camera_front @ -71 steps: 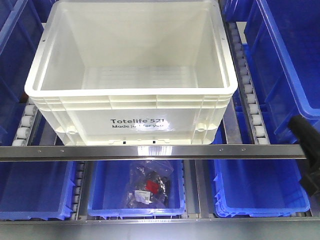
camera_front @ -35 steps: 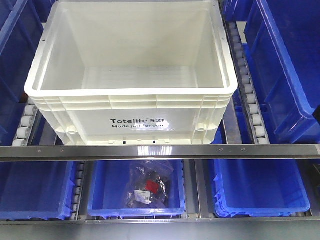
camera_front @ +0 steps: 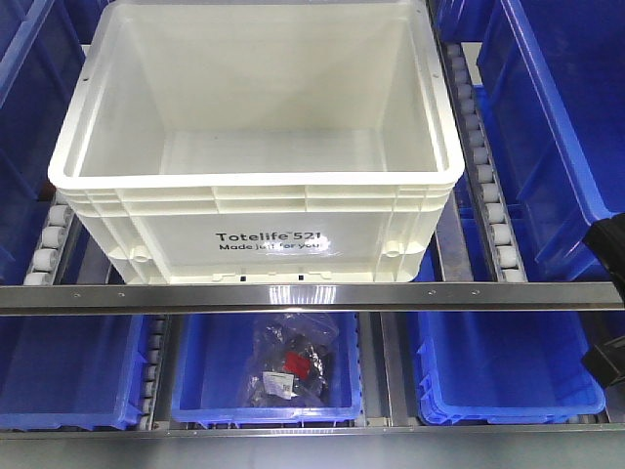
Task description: Place moving items into box and shelve
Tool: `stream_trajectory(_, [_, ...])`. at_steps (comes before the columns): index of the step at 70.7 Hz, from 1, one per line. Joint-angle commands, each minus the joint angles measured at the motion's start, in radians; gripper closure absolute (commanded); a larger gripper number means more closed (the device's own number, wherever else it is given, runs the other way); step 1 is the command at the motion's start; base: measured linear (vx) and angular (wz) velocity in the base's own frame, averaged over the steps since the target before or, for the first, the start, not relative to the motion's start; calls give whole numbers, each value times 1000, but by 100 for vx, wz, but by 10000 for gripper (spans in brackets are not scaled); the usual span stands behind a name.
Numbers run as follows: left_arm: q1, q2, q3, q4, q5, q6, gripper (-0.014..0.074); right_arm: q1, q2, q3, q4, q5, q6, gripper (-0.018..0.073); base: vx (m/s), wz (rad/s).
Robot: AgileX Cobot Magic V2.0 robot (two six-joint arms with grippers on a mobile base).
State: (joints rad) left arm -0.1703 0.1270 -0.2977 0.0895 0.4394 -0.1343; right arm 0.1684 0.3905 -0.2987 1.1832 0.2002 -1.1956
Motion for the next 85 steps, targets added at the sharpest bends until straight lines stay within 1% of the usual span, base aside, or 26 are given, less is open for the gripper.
stream_trajectory(1, [-6, 15, -29, 1, -78, -9, 624, -3, 6, -30, 10, -22, -7, 575, 0, 0])
stream_trajectory(10, [-6, 15, -29, 2, -78, -8, 624, -3, 6, -30, 10, -22, -7, 575, 0, 0])
stream_trajectory(15, [-6, 15, -29, 31, -94, 7, 624, -3, 6, -30, 10, -22, -7, 575, 0, 0])
stream_trajectory(20, [-6, -1, -8, 13, -117, -12, 624, -3, 6, -30, 10, -22, -7, 575, 0, 0])
stream_trajectory(26, [-6, -66, 81, -27, -210, -11, 624, -3, 6, -30, 10, -22, -7, 575, 0, 0])
stream_trajectory(32, [-6, -165, 205, -46, -316, -10, 624, -3, 6, -30, 10, -21, -7, 575, 0, 0])
stream_trajectory(36, [-5, -152, 283, -52, -406, -10, 624, -3, 5, -30, 10, -20, -7, 575, 0, 0])
stream_trajectory(41, [-6, -157, 354, -52, -488, -12, 624, -3, 6, -30, 10, -21, -7, 575, 0, 0])
stream_trajectory(44, [-6, -157, 342, -52, -439, -10, 624, -3, 6, -30, 10, -21, -7, 575, 0, 0])
stream_trajectory(53, [-6, -156, 342, -51, -422, -7, 624, -3, 6, -30, 10, -22, -7, 575, 0, 0])
stream_trajectory(85, [-6, -156, 342, -51, -420, -7, 624, -3, 6, -30, 9, -21, -7, 575, 0, 0])
